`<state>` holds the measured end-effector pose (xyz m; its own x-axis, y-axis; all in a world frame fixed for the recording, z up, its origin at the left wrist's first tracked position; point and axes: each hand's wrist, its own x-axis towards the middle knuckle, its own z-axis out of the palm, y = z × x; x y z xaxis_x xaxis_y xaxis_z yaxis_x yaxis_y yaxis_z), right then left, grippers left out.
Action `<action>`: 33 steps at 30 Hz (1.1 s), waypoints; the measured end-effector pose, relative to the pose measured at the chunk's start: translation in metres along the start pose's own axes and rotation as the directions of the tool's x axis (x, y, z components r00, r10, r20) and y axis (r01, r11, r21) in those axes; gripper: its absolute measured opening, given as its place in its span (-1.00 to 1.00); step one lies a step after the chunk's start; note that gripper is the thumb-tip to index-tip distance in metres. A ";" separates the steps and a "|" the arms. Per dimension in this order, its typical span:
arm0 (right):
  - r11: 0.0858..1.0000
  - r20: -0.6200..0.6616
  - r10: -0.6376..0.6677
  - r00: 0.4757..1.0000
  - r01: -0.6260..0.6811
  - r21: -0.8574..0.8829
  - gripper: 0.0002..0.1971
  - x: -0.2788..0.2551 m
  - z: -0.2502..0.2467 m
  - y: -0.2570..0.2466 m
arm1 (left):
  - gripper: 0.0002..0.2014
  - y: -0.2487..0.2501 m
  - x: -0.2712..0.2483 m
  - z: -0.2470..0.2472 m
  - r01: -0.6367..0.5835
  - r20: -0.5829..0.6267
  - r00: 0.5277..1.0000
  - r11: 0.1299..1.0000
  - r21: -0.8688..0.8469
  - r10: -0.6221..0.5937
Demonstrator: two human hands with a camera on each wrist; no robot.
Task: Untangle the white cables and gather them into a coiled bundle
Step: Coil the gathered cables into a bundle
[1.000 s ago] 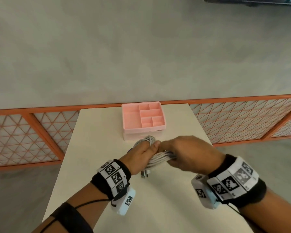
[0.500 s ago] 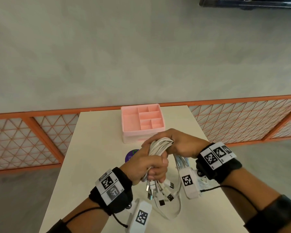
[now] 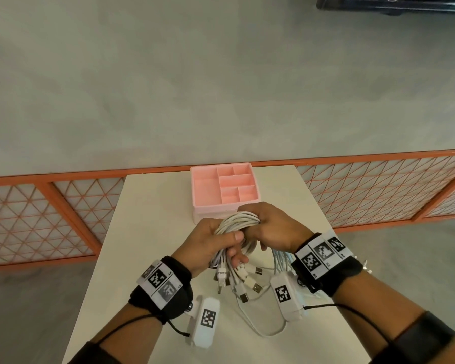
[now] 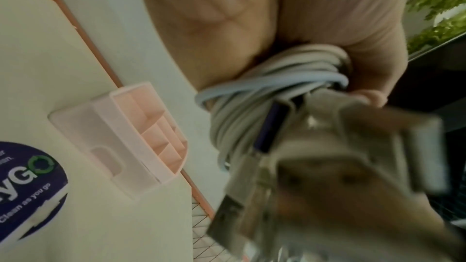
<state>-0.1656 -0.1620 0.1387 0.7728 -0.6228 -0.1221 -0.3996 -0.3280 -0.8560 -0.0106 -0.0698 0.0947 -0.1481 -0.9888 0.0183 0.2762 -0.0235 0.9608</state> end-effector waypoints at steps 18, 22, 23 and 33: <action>0.950 0.187 -0.020 0.982 -0.039 0.310 -0.82 -0.002 -0.035 0.018 | -0.83 0.013 -0.003 0.003 0.014 -0.098 0.995 0.992 -0.128 -0.026; 0.995 0.040 0.031 0.999 -0.035 0.089 -0.94 0.003 -0.047 0.021 | -0.81 0.016 -0.003 0.003 0.070 -0.112 0.991 0.997 -0.038 -0.074; 1.000 -0.014 0.015 1.000 -0.015 0.025 -0.92 0.005 -0.048 0.022 | -0.76 0.016 -0.004 0.003 0.094 -0.128 0.987 0.996 -0.001 -0.094; 0.744 -0.427 -0.448 0.786 0.063 -0.665 -0.63 0.019 -0.003 0.055 | -0.84 0.032 0.005 0.013 0.013 -0.208 0.978 1.000 -0.010 -0.015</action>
<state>-0.1741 -0.1943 0.0905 0.5753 -0.6458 0.5019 -0.5767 -0.7555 -0.3111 -0.0146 -0.0732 0.1293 0.0484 -0.9974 -0.0536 0.2839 -0.0377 0.9581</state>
